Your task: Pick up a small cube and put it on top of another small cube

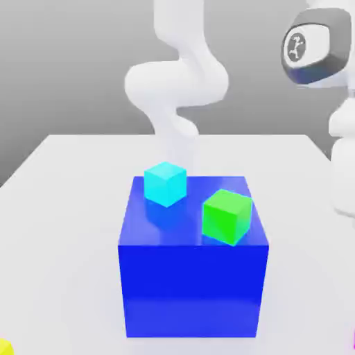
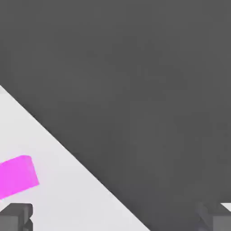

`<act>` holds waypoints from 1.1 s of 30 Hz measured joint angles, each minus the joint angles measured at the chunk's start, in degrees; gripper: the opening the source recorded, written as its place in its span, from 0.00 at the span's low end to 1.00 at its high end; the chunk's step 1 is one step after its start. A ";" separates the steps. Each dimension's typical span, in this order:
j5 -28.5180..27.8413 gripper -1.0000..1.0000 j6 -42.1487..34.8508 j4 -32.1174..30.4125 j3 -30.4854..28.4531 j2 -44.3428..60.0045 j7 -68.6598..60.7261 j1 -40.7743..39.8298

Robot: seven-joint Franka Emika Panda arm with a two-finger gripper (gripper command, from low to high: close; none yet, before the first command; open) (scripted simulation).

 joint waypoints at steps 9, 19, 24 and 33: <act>-4.67 0.50 5.13 2.92 1.93 18.94 -3.42 5.39; -6.40 0.00 9.31 4.31 -0.07 24.84 -2.43 7.24; -3.38 0.00 2.72 1.97 2.07 15.87 -5.06 4.82; 1.67 0.00 -9.44 -4.12 -0.43 -2.97 -13.82 -1.97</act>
